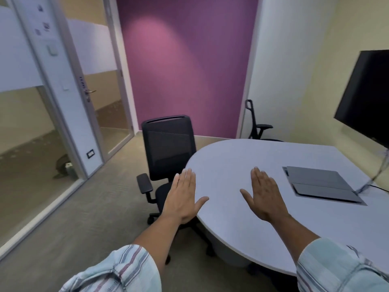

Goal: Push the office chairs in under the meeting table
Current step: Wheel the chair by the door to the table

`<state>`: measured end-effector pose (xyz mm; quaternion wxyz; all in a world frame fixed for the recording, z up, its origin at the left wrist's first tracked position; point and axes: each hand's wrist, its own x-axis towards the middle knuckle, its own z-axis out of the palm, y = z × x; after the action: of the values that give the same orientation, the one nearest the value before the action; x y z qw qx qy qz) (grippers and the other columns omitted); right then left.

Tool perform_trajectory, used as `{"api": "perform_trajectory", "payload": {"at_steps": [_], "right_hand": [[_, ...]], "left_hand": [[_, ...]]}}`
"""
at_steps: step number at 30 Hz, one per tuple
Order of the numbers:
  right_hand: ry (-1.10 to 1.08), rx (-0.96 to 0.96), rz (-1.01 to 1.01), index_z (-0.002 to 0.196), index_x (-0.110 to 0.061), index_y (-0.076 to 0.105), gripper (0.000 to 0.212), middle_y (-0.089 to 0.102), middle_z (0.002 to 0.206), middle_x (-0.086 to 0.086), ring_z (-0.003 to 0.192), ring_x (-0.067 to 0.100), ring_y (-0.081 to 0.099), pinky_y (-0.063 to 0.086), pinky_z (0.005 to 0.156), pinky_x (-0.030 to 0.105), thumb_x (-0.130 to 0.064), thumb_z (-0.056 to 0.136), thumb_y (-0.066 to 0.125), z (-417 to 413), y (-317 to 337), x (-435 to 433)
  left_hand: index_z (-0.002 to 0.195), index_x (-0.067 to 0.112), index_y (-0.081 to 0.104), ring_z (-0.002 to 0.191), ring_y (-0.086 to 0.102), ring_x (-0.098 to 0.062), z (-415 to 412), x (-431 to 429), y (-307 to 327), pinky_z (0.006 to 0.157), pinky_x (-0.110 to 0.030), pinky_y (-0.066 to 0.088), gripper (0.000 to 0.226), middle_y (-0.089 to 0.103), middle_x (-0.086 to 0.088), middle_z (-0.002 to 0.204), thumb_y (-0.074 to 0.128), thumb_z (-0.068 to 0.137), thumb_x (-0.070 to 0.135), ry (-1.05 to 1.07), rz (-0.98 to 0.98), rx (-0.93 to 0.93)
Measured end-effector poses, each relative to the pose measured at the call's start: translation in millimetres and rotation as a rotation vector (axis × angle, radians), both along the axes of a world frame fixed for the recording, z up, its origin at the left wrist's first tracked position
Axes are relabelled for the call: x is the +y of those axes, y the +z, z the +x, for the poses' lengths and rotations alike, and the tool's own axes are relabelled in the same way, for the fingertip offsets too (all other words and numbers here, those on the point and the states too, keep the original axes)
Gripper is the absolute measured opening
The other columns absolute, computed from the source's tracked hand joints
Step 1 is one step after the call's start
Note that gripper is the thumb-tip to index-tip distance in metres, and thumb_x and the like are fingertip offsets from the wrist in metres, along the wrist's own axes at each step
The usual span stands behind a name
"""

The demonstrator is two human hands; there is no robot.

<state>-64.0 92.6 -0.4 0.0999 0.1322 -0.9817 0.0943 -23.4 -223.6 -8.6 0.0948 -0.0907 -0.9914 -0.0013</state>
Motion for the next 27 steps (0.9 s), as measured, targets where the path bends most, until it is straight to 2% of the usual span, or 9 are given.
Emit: {"api": "perform_trajectory", "payload": {"at_steps": [5, 11, 13, 16, 20, 23, 27], "right_hand": [[0.125, 0.0, -0.004, 0.17, -0.015, -0.004, 0.109, -0.008, 0.179, 0.005, 0.166, 0.028, -0.004, 0.002, 0.135, 0.049, -0.084, 0.087, -0.02, -27, 1, -103], [0.273, 0.014, 0.033, 0.17, -0.016, 0.003, 0.106, -0.001, 0.18, 0.007, 0.166, 0.032, 0.001, 0.006, 0.135, 0.053, -0.082, 0.09, -0.018, -62, 2, -210], [0.324, 0.018, 0.031, 0.17, -0.016, 0.003, 0.105, 0.0, 0.181, 0.008, 0.166, 0.032, 0.002, 0.006, 0.135, 0.052, -0.081, 0.091, -0.018, -74, 0, -244], [0.372, 0.037, 0.028, 0.17, -0.015, 0.004, 0.094, 0.003, 0.181, 0.008, 0.166, 0.031, 0.003, 0.004, 0.132, 0.049, -0.076, 0.099, -0.006, -96, -5, -288], [0.425, 0.04, 0.039, 0.17, -0.014, 0.001, 0.086, 0.0, 0.181, 0.008, 0.166, 0.029, -0.003, 0.001, 0.133, 0.049, -0.07, 0.105, 0.008, -139, -14, -348], [0.457, 0.032, 0.035, 0.17, -0.013, -0.001, 0.087, -0.002, 0.181, 0.009, 0.166, 0.029, -0.004, 0.003, 0.134, 0.05, -0.07, 0.105, 0.007, -175, -21, -387], [0.482, 0.023, 0.012, 0.17, -0.01, 0.002, 0.091, 0.002, 0.18, 0.012, 0.166, 0.031, 0.002, 0.009, 0.134, 0.052, -0.072, 0.104, 0.0, -223, -25, -437]], "left_hand": [[0.167, 0.006, -0.017, 0.166, -0.021, -0.028, 10, -93, -2, 0.137, -0.051, -0.006, 0.108, -0.021, -0.015, 0.177, -0.021, 0.092, 0.084, 0.139, 0.007, 0.026], [0.166, 0.004, -0.015, 0.165, -0.021, -0.029, 11, -181, -3, 0.135, -0.048, -0.013, 0.11, -0.018, -0.016, 0.177, -0.023, 0.09, 0.084, 0.275, 0.038, 0.054], [0.167, 0.004, -0.013, 0.165, -0.021, -0.029, 9, -206, -2, 0.134, -0.048, -0.014, 0.108, -0.019, -0.016, 0.177, -0.017, 0.093, 0.083, 0.303, 0.037, 0.07], [0.169, 0.003, -0.011, 0.166, -0.02, -0.03, -3, -242, -1, 0.134, -0.048, -0.014, 0.109, -0.019, -0.017, 0.177, -0.013, 0.096, 0.083, 0.352, 0.03, 0.075], [0.168, 0.003, -0.012, 0.166, -0.019, -0.031, -33, -295, -6, 0.135, -0.05, -0.01, 0.11, -0.017, -0.019, 0.178, -0.017, 0.094, 0.085, 0.419, 0.016, 0.085], [0.167, 0.003, -0.017, 0.165, -0.024, -0.031, -60, -331, -10, 0.135, -0.051, -0.012, 0.112, -0.023, -0.018, 0.177, -0.022, 0.091, 0.085, 0.468, -0.005, 0.067], [0.167, 0.003, -0.013, 0.166, -0.02, -0.031, -98, -379, -20, 0.135, -0.05, -0.01, 0.111, -0.016, -0.02, 0.178, -0.018, 0.093, 0.086, 0.486, -0.001, 0.055]]}}
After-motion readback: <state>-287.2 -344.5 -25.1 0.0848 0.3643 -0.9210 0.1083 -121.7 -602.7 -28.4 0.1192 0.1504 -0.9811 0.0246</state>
